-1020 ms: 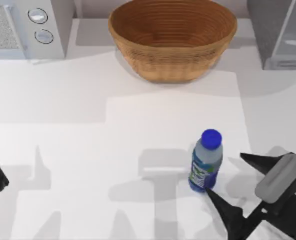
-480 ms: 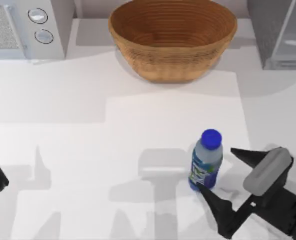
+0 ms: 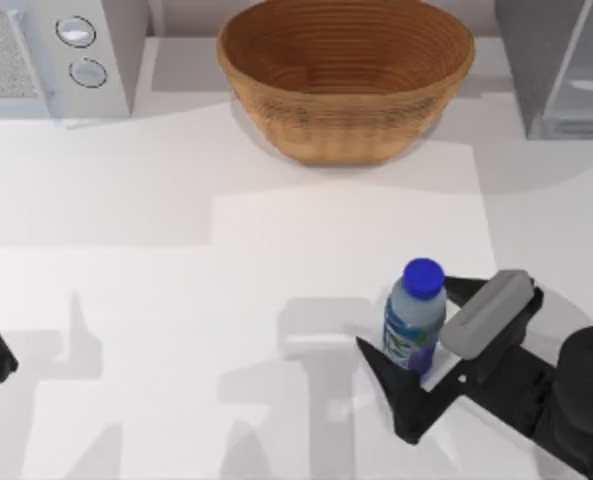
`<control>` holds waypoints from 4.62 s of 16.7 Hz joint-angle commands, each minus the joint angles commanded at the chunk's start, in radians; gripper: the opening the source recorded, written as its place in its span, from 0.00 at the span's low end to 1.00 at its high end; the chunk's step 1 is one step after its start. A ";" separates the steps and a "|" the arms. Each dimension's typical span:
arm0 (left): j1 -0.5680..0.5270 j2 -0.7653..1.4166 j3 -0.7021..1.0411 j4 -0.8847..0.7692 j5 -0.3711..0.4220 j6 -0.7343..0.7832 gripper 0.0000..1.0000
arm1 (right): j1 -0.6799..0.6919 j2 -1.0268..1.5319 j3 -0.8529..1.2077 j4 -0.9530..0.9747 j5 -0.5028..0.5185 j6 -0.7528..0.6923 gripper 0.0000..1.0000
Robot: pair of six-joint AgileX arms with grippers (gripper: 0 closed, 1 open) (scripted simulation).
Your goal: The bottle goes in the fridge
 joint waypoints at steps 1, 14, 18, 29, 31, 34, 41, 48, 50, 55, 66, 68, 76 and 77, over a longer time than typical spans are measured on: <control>0.000 0.000 0.000 0.000 0.000 0.000 1.00 | 0.000 0.000 0.000 0.000 0.000 0.000 1.00; 0.000 0.000 0.000 0.000 0.000 0.000 1.00 | 0.000 0.000 0.000 0.000 0.000 0.000 0.03; 0.000 0.000 0.000 0.000 0.000 0.000 1.00 | 0.000 0.000 0.000 0.000 0.000 0.000 0.01; 0.000 0.000 0.000 0.000 0.000 0.000 1.00 | -0.143 -0.157 -0.034 -0.131 -0.134 -0.045 0.01; 0.000 0.000 0.000 0.000 0.000 0.000 1.00 | -0.224 -0.281 -0.052 -0.220 -0.222 -0.055 0.01; 0.000 0.000 0.000 0.000 0.000 0.000 1.00 | -0.359 -0.470 -0.090 -0.373 -0.369 -0.069 0.01; 0.000 0.000 0.000 0.000 0.000 0.000 1.00 | -0.485 -0.592 -0.133 -0.497 -0.481 -0.118 0.01; 0.000 0.000 0.000 0.000 0.000 0.000 1.00 | -0.498 -0.730 -0.134 -0.610 -0.413 -0.100 0.01; 0.000 0.000 0.000 0.000 0.000 0.000 1.00 | -0.512 -0.856 -0.142 -0.702 -0.360 -0.088 0.01; 0.000 0.000 0.000 0.000 0.000 0.000 1.00 | -0.555 -1.294 -0.181 -1.014 -0.196 -0.054 0.01; 0.000 0.000 0.000 0.000 0.000 0.000 1.00 | -0.632 -2.026 -0.230 -1.584 0.113 0.019 0.01; 0.000 0.000 0.000 0.000 0.000 0.000 1.00 | -0.633 -2.034 -0.230 -1.592 0.117 0.020 0.01; 0.000 0.000 0.000 0.000 0.000 0.000 1.00 | -0.651 -1.926 -0.143 -1.486 0.087 0.033 0.01; 0.000 0.000 0.000 0.000 0.000 0.000 1.00 | -0.662 -1.873 -0.107 -1.435 0.076 0.036 0.01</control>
